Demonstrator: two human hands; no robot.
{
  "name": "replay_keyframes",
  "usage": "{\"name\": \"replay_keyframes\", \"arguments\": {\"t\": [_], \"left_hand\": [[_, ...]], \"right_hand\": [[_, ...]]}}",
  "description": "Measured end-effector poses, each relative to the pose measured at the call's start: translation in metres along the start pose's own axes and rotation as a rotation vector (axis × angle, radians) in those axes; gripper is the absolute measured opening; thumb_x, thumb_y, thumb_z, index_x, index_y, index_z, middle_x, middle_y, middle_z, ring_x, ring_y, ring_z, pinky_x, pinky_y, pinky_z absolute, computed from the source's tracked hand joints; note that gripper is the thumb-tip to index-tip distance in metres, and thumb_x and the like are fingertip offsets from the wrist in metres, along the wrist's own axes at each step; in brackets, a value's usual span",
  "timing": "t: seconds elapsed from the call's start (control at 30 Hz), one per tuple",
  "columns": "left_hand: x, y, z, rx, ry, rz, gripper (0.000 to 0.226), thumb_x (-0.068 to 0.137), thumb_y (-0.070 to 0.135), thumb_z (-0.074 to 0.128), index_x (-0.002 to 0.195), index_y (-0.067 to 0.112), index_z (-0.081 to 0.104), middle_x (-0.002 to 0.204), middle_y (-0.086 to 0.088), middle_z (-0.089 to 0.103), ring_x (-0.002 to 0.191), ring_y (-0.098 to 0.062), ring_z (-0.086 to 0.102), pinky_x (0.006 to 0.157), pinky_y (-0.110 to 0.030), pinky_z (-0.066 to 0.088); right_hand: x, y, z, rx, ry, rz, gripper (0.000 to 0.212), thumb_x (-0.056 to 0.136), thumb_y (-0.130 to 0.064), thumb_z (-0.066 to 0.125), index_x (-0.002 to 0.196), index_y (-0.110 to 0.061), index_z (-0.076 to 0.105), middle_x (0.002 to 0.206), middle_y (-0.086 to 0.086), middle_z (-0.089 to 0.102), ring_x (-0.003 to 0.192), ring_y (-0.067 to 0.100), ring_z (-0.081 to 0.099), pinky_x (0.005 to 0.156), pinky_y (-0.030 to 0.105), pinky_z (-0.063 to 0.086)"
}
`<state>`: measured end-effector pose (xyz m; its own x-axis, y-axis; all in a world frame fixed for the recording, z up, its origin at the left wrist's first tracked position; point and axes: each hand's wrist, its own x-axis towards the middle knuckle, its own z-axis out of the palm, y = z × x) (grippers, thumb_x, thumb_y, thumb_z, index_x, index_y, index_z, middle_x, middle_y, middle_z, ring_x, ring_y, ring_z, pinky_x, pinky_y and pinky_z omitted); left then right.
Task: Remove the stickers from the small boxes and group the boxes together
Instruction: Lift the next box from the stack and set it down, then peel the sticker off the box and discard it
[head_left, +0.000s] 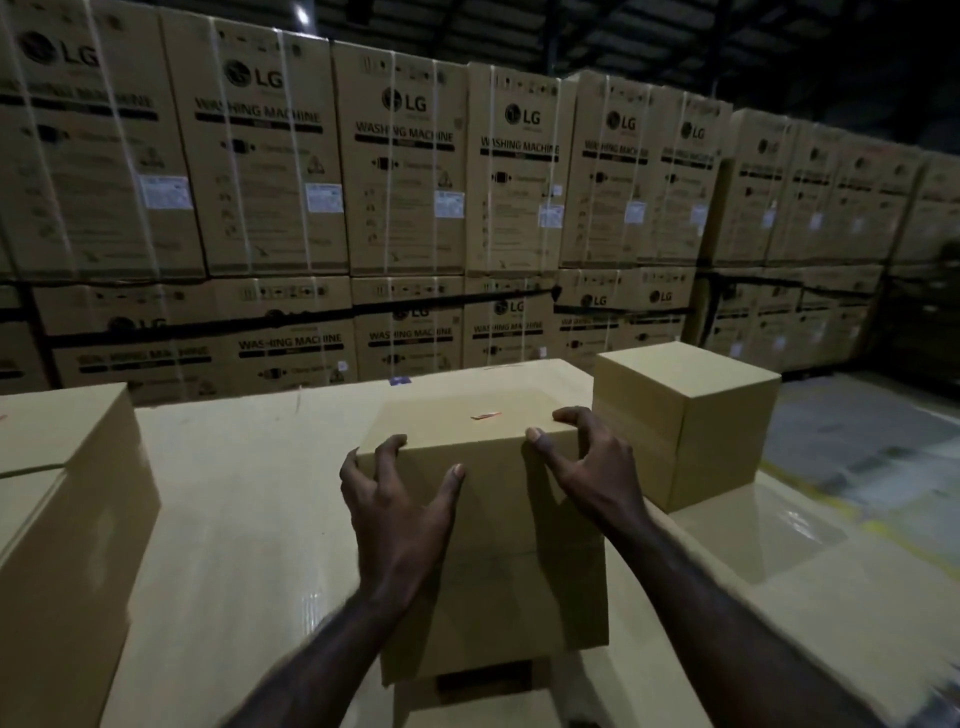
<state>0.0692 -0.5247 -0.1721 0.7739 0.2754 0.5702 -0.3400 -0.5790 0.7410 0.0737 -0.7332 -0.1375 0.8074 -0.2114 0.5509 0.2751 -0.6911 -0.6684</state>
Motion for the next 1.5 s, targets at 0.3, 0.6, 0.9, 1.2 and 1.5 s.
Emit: {"name": "replay_keyframes", "arguments": {"t": [0.3,0.6,0.9,1.2,1.5], "left_hand": [[-0.031,0.008,0.039,0.029,0.048,0.027,0.061,0.076,0.043,0.074,0.129,0.022,0.053,0.140,-0.015,0.032,0.129,-0.035,0.039,0.098,-0.036,0.042],[-0.065,0.016,0.060,0.037,0.130,-0.031,0.041,0.077,0.057,0.056,0.102,0.024,0.057,0.135,-0.004,0.040,0.119,-0.028,0.048,0.089,-0.050,0.051],[-0.022,0.028,0.045,0.350,-0.062,-0.011,0.043,0.079,0.057,0.055,0.100,0.021,0.065,0.109,0.001,0.062,0.108,-0.022,0.052,0.080,-0.029,0.039],[0.039,0.034,0.067,0.764,-0.652,-0.002,0.066,0.096,0.060,0.027,0.152,0.025,0.021,0.161,-0.007,0.013,0.147,-0.028,0.010,0.118,-0.050,0.013],[0.033,0.025,0.069,0.807,-0.705,0.012,0.062,0.100,0.053,0.017,0.154,0.025,0.010,0.162,-0.008,0.006,0.149,-0.027,0.005,0.119,-0.047,0.004]], "right_hand": [[0.005,0.059,-0.005,0.111,-0.022,0.001,0.060,0.077,-0.071,0.055,0.119,-0.028,0.060,0.127,-0.010,0.056,0.112,0.008,0.051,0.091,0.037,0.053],[0.005,0.104,-0.012,0.123,-0.093,-0.042,0.038,0.083,-0.049,0.066,0.112,-0.025,0.065,0.141,-0.001,0.052,0.118,0.003,0.045,0.091,0.048,0.055],[0.022,0.102,-0.022,-0.066,-0.215,-0.130,0.037,0.087,-0.045,0.062,0.114,-0.019,0.064,0.138,0.004,0.055,0.128,0.023,0.051,0.101,0.042,0.048],[0.070,0.042,0.008,-0.266,-0.596,-0.180,0.051,0.087,-0.052,0.061,0.128,-0.023,0.058,0.122,0.002,0.065,0.106,0.018,0.060,0.086,0.041,0.054],[0.072,0.045,0.030,-0.273,-0.553,-0.170,0.045,0.083,-0.056,0.063,0.114,-0.024,0.066,0.109,0.000,0.069,0.096,0.017,0.061,0.081,0.040,0.055]]}}
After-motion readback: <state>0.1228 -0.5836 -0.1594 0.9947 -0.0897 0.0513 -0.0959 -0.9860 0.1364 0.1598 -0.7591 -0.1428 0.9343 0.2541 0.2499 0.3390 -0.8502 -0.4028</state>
